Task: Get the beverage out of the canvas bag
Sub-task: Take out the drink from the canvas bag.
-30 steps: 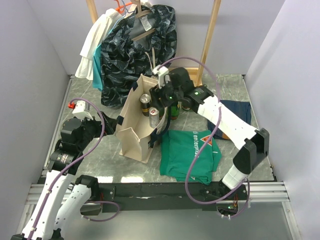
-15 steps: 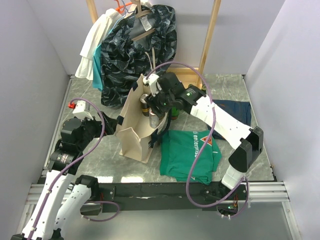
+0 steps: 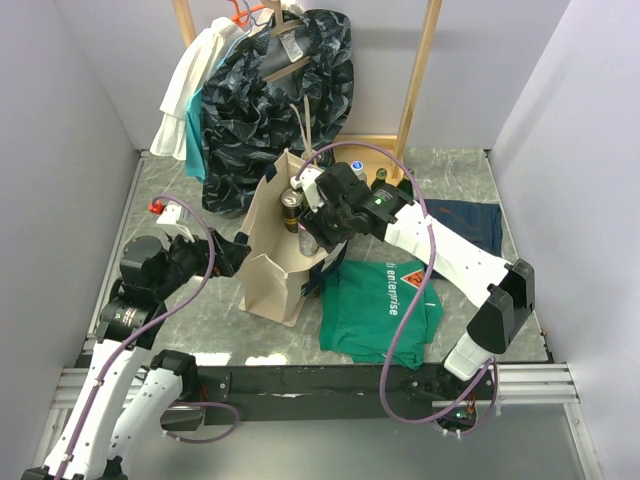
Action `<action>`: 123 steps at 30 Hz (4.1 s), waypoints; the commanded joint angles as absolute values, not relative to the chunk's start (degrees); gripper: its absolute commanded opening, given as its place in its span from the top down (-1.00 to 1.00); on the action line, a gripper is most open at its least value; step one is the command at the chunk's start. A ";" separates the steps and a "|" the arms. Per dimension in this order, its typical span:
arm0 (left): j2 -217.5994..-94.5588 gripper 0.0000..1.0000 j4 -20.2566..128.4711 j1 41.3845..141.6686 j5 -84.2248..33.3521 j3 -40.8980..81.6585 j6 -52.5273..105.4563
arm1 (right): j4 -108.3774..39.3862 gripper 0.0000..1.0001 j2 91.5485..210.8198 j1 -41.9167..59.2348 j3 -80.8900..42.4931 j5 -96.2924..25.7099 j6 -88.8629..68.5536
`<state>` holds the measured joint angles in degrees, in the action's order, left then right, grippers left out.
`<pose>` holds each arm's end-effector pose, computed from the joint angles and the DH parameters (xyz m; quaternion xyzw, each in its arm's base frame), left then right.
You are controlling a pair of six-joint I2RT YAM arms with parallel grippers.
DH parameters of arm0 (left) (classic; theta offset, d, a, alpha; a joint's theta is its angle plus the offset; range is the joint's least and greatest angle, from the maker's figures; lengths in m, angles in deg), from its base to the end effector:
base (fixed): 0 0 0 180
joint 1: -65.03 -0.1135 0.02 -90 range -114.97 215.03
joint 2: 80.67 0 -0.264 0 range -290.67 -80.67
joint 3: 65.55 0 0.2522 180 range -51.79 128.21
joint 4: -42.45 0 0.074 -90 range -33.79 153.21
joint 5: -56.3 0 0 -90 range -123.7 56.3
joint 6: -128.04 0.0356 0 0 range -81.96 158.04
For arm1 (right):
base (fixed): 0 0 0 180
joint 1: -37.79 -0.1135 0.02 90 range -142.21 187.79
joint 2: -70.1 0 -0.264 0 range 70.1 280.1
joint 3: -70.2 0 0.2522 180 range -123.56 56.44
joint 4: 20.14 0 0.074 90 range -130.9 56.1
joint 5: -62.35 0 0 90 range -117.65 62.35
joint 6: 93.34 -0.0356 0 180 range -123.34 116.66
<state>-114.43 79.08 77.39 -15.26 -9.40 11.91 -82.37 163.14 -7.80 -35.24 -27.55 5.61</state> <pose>0.1326 -0.0406 0.3298 0.0043 0.7853 -0.3192 0.5305 0.2457 0.2507 0.3475 -0.4301 0.8349 0.1072 0.3263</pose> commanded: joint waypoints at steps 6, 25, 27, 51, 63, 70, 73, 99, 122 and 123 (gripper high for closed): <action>-113.98 -0.93 75.72 77.77 -3.92 -9.16 14.57 | -83.03 -0.29 161.77 -9.23 -37.69 -24.58 3.60; -119.96 -0.98 90.57 77.95 -2.06 -1.87 15.19 | -79.60 -0.29 161.51 -10.02 -37.69 -27.03 2.99; -120.31 -0.93 91.36 77.95 -2.49 -1.69 15.54 | -80.04 -0.29 161.68 -10.29 -37.96 -27.47 2.99; -116.00 -0.93 94.28 77.95 -18.22 5.25 16.95 | -75.99 -0.43 166.33 -11.96 -44.62 -13.95 -5.27; -126.90 -0.93 87.59 77.95 -21.13 3.41 20.55 | -83.11 -0.46 180.40 -11.17 -62.48 -20.26 -7.11; -129.28 -0.93 86.97 77.95 -15.34 2.18 20.90 | -83.73 -0.39 177.34 -11.52 -55.55 -24.83 -10.46; -129.36 -0.93 86.97 77.95 -12.44 1.12 20.12 | -83.03 -0.40 174.52 -12.22 -52.29 -24.75 -10.99; -123.91 -0.51 97.86 78.03 -0.74 -3.89 15.54 | -82.59 -0.43 161.95 -19.87 -39.01 -19.67 -14.76; -122.86 -0.42 99.01 78.03 -0.74 -5.38 17.13 | -78.90 -0.61 175.92 -10.73 -51.93 -18.86 -16.08; -122.77 -0.42 98.93 78.03 -0.83 -5.30 17.21 | -79.16 -0.61 176.45 -10.64 -52.19 -19.04 -16.08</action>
<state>-123.83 97.66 77.80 -2.02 -4.70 15.89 -79.55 175.07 -11.42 -48.40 -17.67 -15.90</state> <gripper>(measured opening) 0.711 0.808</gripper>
